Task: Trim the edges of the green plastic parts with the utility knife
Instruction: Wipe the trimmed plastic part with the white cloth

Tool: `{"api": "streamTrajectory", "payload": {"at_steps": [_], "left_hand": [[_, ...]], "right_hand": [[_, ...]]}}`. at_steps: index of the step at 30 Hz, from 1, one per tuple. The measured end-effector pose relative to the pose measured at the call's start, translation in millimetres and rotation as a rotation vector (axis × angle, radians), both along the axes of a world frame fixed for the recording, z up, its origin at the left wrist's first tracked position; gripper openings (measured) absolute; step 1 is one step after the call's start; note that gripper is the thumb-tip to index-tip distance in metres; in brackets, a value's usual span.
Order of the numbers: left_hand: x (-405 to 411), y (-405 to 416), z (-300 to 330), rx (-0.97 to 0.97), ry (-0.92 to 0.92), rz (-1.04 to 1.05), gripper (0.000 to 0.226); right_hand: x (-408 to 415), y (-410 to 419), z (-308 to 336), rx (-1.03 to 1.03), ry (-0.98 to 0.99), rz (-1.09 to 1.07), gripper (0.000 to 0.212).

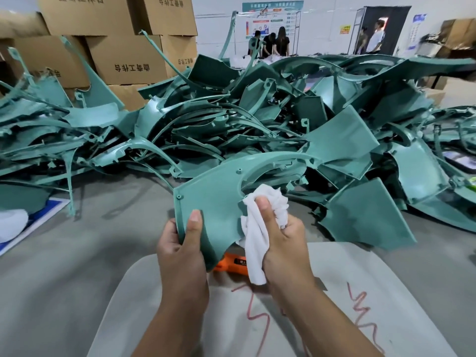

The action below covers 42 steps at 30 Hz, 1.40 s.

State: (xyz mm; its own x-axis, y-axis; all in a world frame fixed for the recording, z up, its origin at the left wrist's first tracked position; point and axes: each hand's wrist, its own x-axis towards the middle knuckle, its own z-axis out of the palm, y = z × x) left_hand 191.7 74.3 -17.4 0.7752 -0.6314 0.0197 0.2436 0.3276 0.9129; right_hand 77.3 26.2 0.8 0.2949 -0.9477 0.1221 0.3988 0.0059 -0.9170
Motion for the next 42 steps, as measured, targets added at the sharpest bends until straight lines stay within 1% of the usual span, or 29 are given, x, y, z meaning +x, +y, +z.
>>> {"api": "streamTrajectory", "payload": {"at_steps": [2,4,7,10,12,14,17,19,21,22,24,25,27,29,30,31,32,33,35,36,37,39,41,42], "left_hand": [[-3.1,-1.4,-0.8,-0.004,0.031,0.039,0.014],[-5.3,-3.0,-1.4,-0.014,0.06,0.079,0.017],[-8.0,-4.4,-3.3,-0.001,0.004,0.144,0.021],[-9.4,-4.7,-6.6,0.011,0.012,0.188,0.021],[-9.5,-4.5,-7.2,0.013,0.08,0.195,0.02],[-8.3,-4.6,-5.4,0.019,0.128,0.201,0.02],[-0.7,-6.5,-0.3,0.0,0.19,0.215,0.021],[8.7,-8.1,0.7,0.039,0.25,0.259,0.023],[15.1,-7.7,-1.5,0.081,0.228,0.284,0.028],[15.4,-8.0,-3.2,0.107,0.184,0.293,0.03],[12.9,-7.6,-6.7,0.153,0.097,0.327,0.034],[11.6,-7.7,-8.5,0.163,0.069,0.335,0.036],[13.3,-7.6,-9.7,0.164,0.053,0.348,0.04],[18.9,-6.5,-8.8,0.171,0.079,0.382,0.045],[21.2,-5.4,-7.3,0.176,0.093,0.399,0.046],[22.7,-3.4,-4.6,0.17,0.114,0.41,0.045],[22.9,-2.7,-2.9,0.162,0.147,0.417,0.041],[23.2,-1.2,-1.2,0.15,0.198,0.416,0.036],[22.9,0.4,0.6,0.146,0.284,0.397,0.024],[23.4,1.9,2.0,0.141,0.305,0.387,0.025],[24.8,2.8,2.0,0.129,0.316,0.378,0.032],[27.5,6.3,1.4,0.103,0.328,0.361,0.043],[29.0,14.1,-0.4,0.09,0.287,0.352,0.043],[29.5,18.9,-1.8,0.088,0.259,0.352,0.039]], "right_hand": [[1.9,5.3,-1.8,-0.039,0.026,-0.015,0.038],[5.7,11.4,-5.0,-0.096,0.057,0.025,0.037],[11.8,16.5,-7.6,-0.154,0.067,0.094,0.016],[14.8,17.2,-11.1,-0.171,0.091,0.111,0.01],[18.8,19.8,-14.1,-0.193,0.15,0.113,0.015],[19.8,18.1,-15.6,-0.259,0.265,0.062,0.03],[12.0,9.8,-12.9,-0.426,0.445,0.028,0.052],[3.9,4.5,-10.5,-0.555,0.543,0.029,0.059],[-5.7,-4.6,-8.6,-0.672,0.635,-0.034,0.055],[-11.2,-11.9,-7.9,-0.673,0.658,-0.074,0.047],[-23.1,-25.1,-4.5,-0.555,0.653,-0.069,0.024],[-29.7,-29.9,-3.0,-0.5,0.649,-0.065,0.021],[-42.4,-36.0,-1.3,-0.45,0.582,-0.153,0.023],[-57.5,-39.2,4.7,-0.356,0.371,-0.338,0.027],[-67.7,-42.6,6.9,-0.342,0.347,-0.441,0.031],[-78.4,-46.3,9.9,-0.384,0.418,-0.523,0.035],[-89.3,-51.3,11.5,-0.441,0.588,-0.567,0.038],[-98.1,-56.1,12.2,-0.484,0.818,-0.553,0.039],[-106.8,-60.4,14.1,-0.478,1.326,-0.389,0.039],[-105.9,-58.2,16.8,-0.437,1.508,-0.285,0.041],[-104.1,-56.4,19.0,-0.392,1.625,-0.193,0.049],[-102.2,-49.8,27.0,-0.346,1.717,-0.109,0.073],[-101.3,-43.1,38.6,-0.398,1.771,-0.128,0.091],[-99.2,-39.1,45.6,-0.447,1.805,-0.14,0.094]]}}
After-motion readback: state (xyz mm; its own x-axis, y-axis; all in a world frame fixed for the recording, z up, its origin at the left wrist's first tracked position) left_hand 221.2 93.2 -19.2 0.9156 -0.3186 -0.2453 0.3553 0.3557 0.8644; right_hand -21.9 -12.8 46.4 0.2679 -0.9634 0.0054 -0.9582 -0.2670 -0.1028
